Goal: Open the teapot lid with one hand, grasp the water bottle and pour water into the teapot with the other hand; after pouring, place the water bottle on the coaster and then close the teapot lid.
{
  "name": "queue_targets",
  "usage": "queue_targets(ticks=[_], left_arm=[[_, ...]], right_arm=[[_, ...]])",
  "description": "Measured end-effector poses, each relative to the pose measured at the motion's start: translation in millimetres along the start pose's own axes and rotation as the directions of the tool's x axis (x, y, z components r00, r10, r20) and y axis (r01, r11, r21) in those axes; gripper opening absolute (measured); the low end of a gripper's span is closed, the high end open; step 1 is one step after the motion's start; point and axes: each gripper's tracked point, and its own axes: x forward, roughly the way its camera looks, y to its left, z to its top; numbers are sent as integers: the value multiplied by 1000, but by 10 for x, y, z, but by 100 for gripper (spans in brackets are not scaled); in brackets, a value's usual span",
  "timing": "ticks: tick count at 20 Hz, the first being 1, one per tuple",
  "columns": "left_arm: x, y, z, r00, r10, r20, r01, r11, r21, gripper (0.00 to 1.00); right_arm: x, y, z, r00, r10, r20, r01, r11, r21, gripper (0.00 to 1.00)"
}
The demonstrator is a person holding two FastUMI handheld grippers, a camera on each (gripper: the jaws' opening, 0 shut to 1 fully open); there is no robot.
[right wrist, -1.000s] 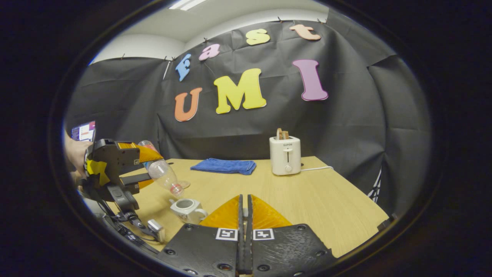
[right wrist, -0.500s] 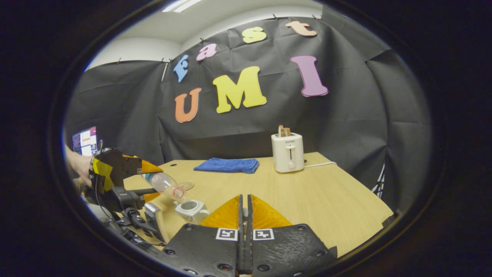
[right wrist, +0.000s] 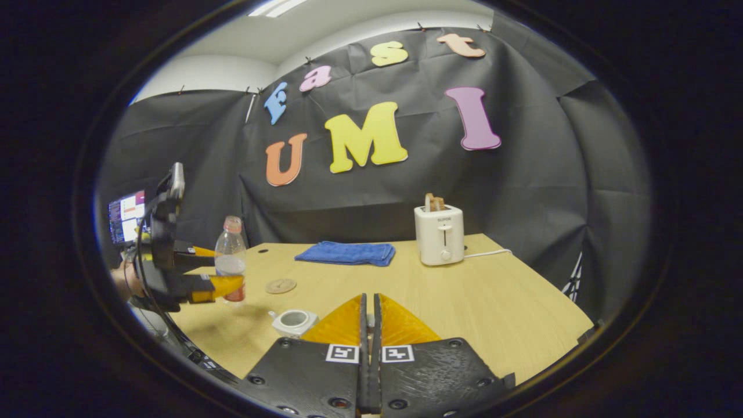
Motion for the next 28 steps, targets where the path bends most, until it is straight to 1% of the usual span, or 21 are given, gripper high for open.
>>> queue_targets(ticks=[1,3,4,7,8,10,13,18,20,23,26,28], left_arm=[[67,63,78,1000,-1,18,3,995,-97,76],[204,230,156,999,14,50,-3,976,-217,76],[313,350,246,997,27,68,-8,966,-259,76],[587,540,364,993,53,109,-13,941,-339,76],[684,591,388,991,67,117,-23,938,-347,76],[872,656,406,988,86,130,-38,941,-335,76],[1086,664,417,986,85,144,-35,947,-321,76],[1340,613,272,990,73,122,-26,937,-347,76],[1390,620,197,991,80,103,-39,937,-346,76],[1449,566,162,994,65,87,-30,937,-347,77],[1465,548,161,995,65,82,-35,942,-335,80],[1472,517,103,996,63,57,-42,946,-322,81]], right_arm=[[15,51,0,1000,6,-1,-6,1000,-10,0],[30,130,7,1000,12,-5,-13,1000,-29,0],[32,154,3,1000,14,-5,-14,999,-36,0],[78,194,-6,1000,8,-11,-9,999,-50,0],[92,200,-36,1000,7,-18,-7,999,-53,0],[103,219,-77,1000,4,-31,-6,998,-59,0],[109,210,-80,999,-7,-33,5,997,-79,0],[117,196,-121,999,-16,-42,13,996,-85,0],[113,176,-141,999,-23,-47,19,996,-88,0],[103,152,-155,998,-31,-49,26,996,-86,0],[108,161,-159,998,-27,-51,22,996,-87,0],[101,177,-166,998,-24,-51,19,996,-87,0]])
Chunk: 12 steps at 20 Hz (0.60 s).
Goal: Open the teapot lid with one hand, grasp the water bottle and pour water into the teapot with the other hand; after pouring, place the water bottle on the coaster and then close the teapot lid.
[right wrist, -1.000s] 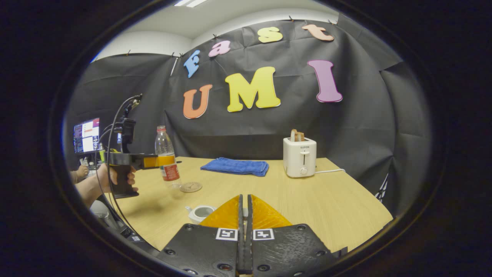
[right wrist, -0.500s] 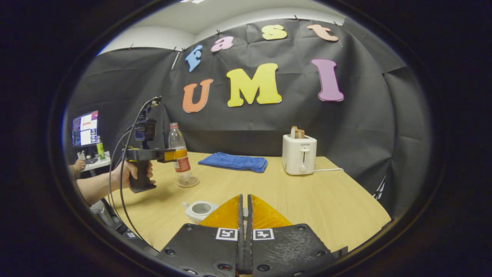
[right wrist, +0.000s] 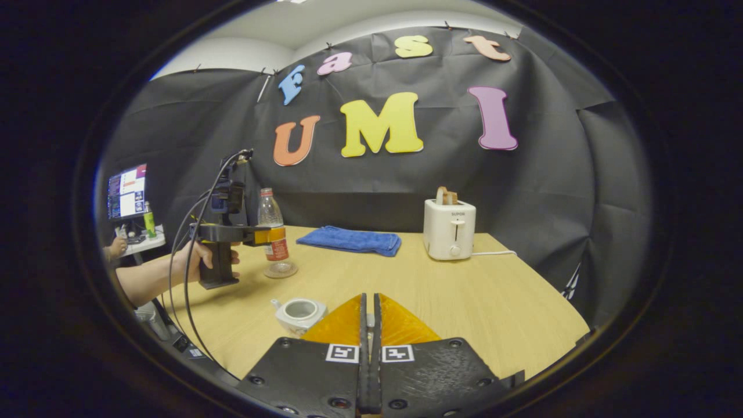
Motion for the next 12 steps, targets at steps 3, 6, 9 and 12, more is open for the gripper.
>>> queue_targets(ticks=[3,6,9,12], left_arm=[[-8,-21,40,1000,-2,14,2,1000,-6,97],[-29,-40,56,1000,-7,20,7,1000,-4,98],[-81,-18,-30,1000,0,-7,0,1000,14,98],[-265,47,-220,998,21,-62,-20,1000,17,98]], right_arm=[[4,22,-11,1000,3,-1,-3,1000,1,0],[3,38,-9,1000,6,-3,-6,1000,1,0],[36,122,3,1000,25,1,-25,1000,3,0],[104,302,42,998,63,18,-62,998,-15,0]])
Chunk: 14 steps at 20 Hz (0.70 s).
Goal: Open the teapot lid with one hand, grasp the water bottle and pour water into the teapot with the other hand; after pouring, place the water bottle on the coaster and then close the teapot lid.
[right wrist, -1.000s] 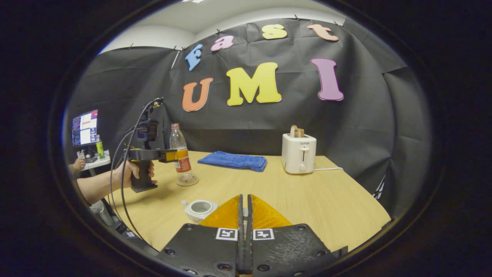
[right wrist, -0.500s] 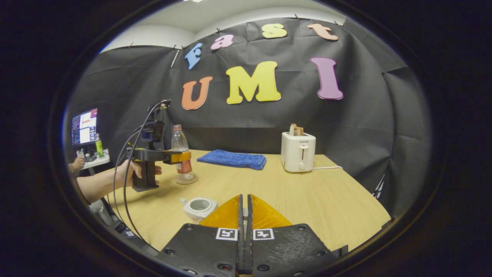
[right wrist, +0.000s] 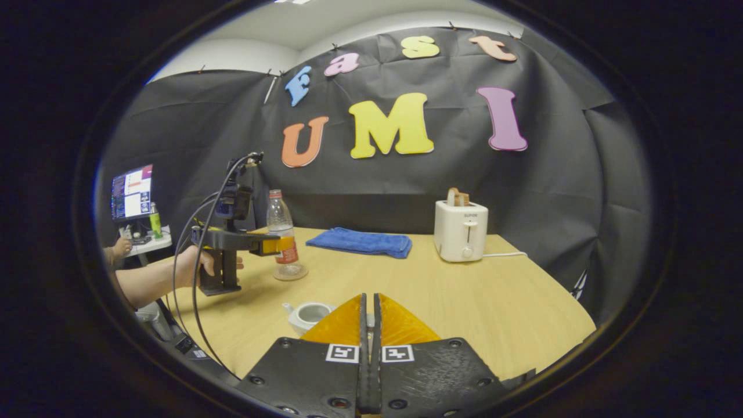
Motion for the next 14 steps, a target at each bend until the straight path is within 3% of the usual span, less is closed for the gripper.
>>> queue_targets(ticks=[6,14], left_arm=[[-650,228,-300,996,33,-84,-36,999,-38,98],[-1553,601,-254,992,123,20,-121,989,-79,98]], right_arm=[[321,474,116,993,111,36,-109,992,-59,0],[654,685,-75,987,163,10,-162,985,-63,0]])
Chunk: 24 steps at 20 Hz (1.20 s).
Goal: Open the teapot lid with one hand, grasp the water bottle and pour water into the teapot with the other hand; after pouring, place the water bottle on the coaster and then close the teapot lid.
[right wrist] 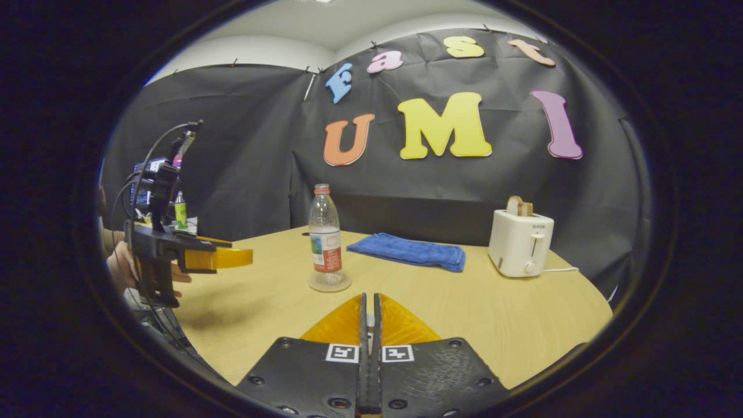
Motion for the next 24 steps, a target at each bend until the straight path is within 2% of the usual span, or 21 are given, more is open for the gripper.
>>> queue_targets(ticks=[4,8,24], left_arm=[[-195,165,92,998,47,48,-47,999,-8,98],[-272,187,146,996,60,64,-60,998,-3,98],[-434,-80,375,991,28,128,-34,998,46,98]], right_arm=[[47,-25,-29,1000,-7,7,7,1000,-8,0],[65,-49,-80,1000,-9,-1,9,1000,0,0],[32,-81,-176,999,-34,-3,34,999,3,1]])
